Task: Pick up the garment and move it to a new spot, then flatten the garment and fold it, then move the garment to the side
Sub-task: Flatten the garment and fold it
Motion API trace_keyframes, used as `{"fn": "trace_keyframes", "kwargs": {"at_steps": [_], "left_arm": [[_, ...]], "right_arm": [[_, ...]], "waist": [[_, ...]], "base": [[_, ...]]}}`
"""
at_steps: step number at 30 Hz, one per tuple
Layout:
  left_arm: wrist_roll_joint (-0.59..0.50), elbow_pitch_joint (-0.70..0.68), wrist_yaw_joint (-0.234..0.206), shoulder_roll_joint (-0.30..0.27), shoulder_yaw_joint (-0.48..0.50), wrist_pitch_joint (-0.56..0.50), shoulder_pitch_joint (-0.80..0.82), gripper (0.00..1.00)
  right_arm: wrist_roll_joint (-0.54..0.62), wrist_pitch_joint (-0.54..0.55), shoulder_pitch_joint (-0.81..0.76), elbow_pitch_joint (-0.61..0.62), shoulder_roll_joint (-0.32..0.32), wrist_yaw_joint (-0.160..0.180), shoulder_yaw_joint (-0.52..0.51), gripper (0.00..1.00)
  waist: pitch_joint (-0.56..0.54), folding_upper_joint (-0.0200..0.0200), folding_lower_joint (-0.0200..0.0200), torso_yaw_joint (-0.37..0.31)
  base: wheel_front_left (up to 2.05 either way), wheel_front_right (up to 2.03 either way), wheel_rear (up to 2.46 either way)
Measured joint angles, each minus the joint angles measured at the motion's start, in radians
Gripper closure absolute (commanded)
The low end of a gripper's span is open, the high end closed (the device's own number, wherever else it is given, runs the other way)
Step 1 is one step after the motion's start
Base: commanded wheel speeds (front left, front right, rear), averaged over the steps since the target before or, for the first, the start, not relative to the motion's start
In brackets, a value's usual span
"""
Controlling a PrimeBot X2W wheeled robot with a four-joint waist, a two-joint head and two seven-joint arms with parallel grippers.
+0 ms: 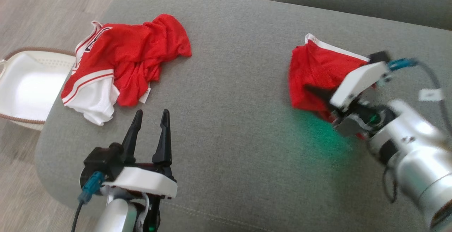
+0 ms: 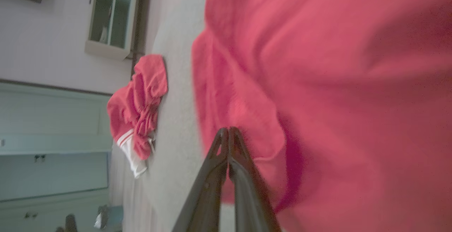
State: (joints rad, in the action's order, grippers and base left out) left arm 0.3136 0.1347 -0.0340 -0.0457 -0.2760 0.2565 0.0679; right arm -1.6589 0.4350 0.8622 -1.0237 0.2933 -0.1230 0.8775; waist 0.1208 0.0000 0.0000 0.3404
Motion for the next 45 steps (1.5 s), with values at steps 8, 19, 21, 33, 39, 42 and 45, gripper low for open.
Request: {"fn": "trace_keyframes", "kwargs": {"at_steps": [8, 19, 21, 33, 39, 42, 45], "left_arm": [[0.0, 0.003, 0.0, 0.0, 0.0, 0.0, 0.0, 0.0], [0.0, 0.005, 0.0, 0.0, 0.0, 0.0, -0.002, 0.0], [0.0, 0.005, -0.001, 0.0, 0.002, 0.0, -0.004, 0.0], [-0.032, -0.015, 0.008, -0.001, 0.077, 0.0, -0.037, 0.0], [-0.065, -0.032, 0.023, 0.0, 0.113, 0.0, -0.038, 0.0], [-0.08, -0.034, 0.034, -0.001, 0.134, 0.0, -0.038, 0.0], [-0.105, -0.033, 0.043, 0.0, 0.146, 0.0, -0.038, 0.0]], "right_arm": [[-0.002, 0.005, -0.105, 0.232, -0.034, 0.0, 0.016, 1.0], [0.017, -0.246, -0.137, 0.48, 0.156, 0.0, -0.165, 1.0], [0.046, -0.305, -0.152, 0.523, 0.197, 0.0, -0.186, 1.0], [0.386, -0.606, -0.299, 0.721, 0.331, 0.0, -0.216, 0.0], [0.611, -0.674, -0.402, 0.682, 0.285, 0.0, -0.338, 0.0], [0.727, -0.679, -0.479, 0.643, 0.211, 0.0, -0.425, 0.0], [0.859, -0.683, -0.558, 0.616, 0.121, 0.0, -0.514, 0.0]], "waist": [[-0.007, 0.0, 0.0, -0.028], [-0.025, 0.0, 0.0, -0.052], [-0.03, 0.0, 0.0, -0.058], [-0.074, 0.0, 0.0, -0.183], [-0.089, 0.0, 0.0, -0.253], [-0.093, 0.0, 0.0, -0.282], [-0.095, 0.0, 0.0, -0.303]], "base": [[0.0, 0.0, 0.0], [0.0, 0.0, 0.0], [0.0, 0.0, 0.0], [0.0, 0.0, 0.0], [0.0, 0.0, 0.0], [0.0, 0.0, 0.0], [0.0, 0.0, 0.0]]}}
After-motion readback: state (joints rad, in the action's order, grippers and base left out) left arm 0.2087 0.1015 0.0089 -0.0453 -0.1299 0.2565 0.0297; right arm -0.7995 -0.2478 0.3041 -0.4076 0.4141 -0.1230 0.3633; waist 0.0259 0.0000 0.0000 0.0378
